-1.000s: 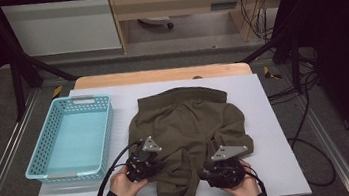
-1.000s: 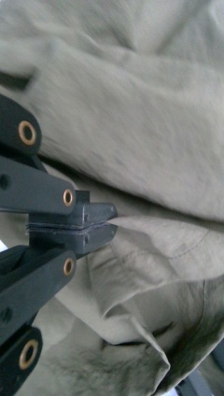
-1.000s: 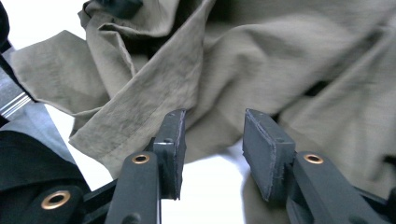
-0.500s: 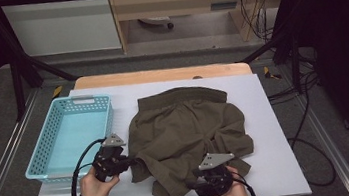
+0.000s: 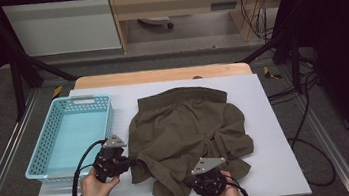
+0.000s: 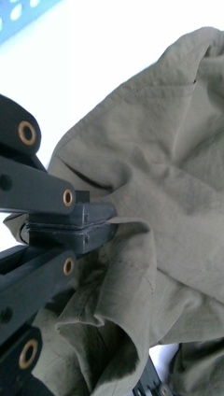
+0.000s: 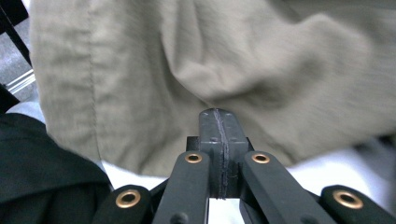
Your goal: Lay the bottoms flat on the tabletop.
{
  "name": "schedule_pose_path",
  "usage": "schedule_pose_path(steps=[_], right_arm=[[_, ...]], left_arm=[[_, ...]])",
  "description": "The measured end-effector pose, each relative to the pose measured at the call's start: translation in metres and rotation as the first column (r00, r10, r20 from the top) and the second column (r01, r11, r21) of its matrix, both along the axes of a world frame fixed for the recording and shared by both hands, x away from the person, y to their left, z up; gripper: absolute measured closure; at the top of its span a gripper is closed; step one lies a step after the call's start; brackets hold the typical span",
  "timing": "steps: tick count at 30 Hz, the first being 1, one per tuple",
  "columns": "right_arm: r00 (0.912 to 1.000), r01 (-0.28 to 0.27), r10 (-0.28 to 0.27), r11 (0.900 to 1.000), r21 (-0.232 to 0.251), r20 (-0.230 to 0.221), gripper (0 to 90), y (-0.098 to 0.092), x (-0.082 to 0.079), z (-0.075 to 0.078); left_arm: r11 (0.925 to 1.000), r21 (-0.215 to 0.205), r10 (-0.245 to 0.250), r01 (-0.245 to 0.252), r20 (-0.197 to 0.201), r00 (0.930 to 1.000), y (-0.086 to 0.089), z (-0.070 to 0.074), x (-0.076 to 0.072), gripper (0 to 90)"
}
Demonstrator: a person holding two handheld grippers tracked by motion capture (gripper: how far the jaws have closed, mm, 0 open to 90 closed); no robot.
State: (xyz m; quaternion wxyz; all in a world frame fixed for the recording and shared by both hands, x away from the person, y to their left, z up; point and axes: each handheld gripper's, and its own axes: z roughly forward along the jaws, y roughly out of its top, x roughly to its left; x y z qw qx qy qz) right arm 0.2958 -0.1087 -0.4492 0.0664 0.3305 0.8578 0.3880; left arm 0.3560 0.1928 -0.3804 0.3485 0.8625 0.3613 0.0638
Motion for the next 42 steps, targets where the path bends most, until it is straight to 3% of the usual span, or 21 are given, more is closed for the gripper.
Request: schedule_pose_path(steps=[3, 6, 8, 9, 11, 15, 19, 22, 27, 28, 31, 35, 39, 42], right_arm=[[0.9996, 0.025, -0.025, 0.999, -0.026, 0.017, 90.0, -0.012, 0.004, 0.009], [0.9952, 0.089, -0.089, 0.996, -0.003, 0.041, 90.0, -0.028, 0.007, 0.017], [0.9938, 0.105, -0.106, 0.994, 0.015, 0.034, 88.4, -0.037, 0.009, 0.02], [0.9922, 0.117, -0.118, 0.993, 0.024, 0.04, 78.9, -0.04, 0.009, 0.021], [0.9891, 0.142, -0.144, 0.989, 0.043, 0.032, 69.3, -0.042, 0.01, 0.021], [0.9904, 0.137, -0.138, 0.986, 0.091, 0.008, 47.9, -0.033, 0.013, 0.015], [0.9925, 0.122, -0.122, 0.988, 0.09, -0.003, 40.3, -0.016, 0.02, 0.007], [0.9945, 0.105, -0.105, 0.99, 0.097, -0.007, 45.8, -0.004, 0.026, 0.003], [0.9949, 0.1, -0.099, 0.993, 0.055, -0.014, 86.8, 0.008, 0.032, -0.001], [0.9941, 0.107, -0.106, 0.993, 0.052, -0.024, 89.6, 0.008, 0.032, -0.001], [0.9958, 0.09, -0.09, 0.995, 0.03, -0.016, 90.0, 0.0, 0.03, 0.005], [0.9943, 0.103, -0.104, 0.994, 0.038, 0.022, 90.0, -0.024, 0.026, 0.027], [0.9841, 0.167, -0.17, 0.985, 0.047, 0.053, 90.0, -0.057, 0.031, 0.054], [0.9768, 0.2, -0.201, 0.98, 0.012, 0.075, 90.0, -0.064, 0.046, 0.065]], left_arm=[[0.9999, -0.011, 0.009, -0.009, 0.003, 1.0, 0.003, 0.003, 0.002, 89.0], [0.9997, -0.015, 0.022, -0.022, 0.013, 0.9997, 0.007, 0.007, 0.003, 89.1], [0.9992, -0.021, 0.035, -0.034, 0.021, 0.9992, 0.011, 0.012, 0.005, 89.0], [0.9989, -0.025, 0.04, -0.039, 0.024, 0.9989, 0.013, 0.015, 0.006, 89.0], [0.9983, -0.032, 0.049, -0.048, 0.034, 0.9982, 0.016, 0.02, 0.006, 89.0], [0.9979, -0.024, 0.06, -0.059, 0.042, 0.9973, 0.02, 0.023, 0.007, 89.0], [0.9963, -0.034, 0.081, -0.079, 0.043, 0.9958, 0.028, 0.023, 0.007, 89.0], [0.9949, -0.042, 0.094, -0.092, 0.048, 0.9945, 0.035, 0.027, 0.006, 89.0], [0.9939, -0.049, 0.101, -0.099, 0.047, 0.9938, 0.04, 0.027, 0.004, 89.1], [0.9941, -0.048, 0.099, -0.097, 0.047, 0.9939, 0.04, 0.027, 0.004, 89.0], [0.994, -0.053, 0.098, -0.095, 0.041, 0.9944, 0.04, 0.026, 0.004, 89.0], [0.9951, -0.059, 0.082, -0.08, 0.03, 0.9962, 0.036, 0.026, 0.002, 89.1], [0.998, -0.051, 0.038, -0.037, 0.017, 0.9991, 0.023, 0.023, -0.001, 89.0], [0.9996, -0.026, 0.007, -0.007, 0.011, 0.9999, 0.011, 0.017, -0.003, 89.0]])
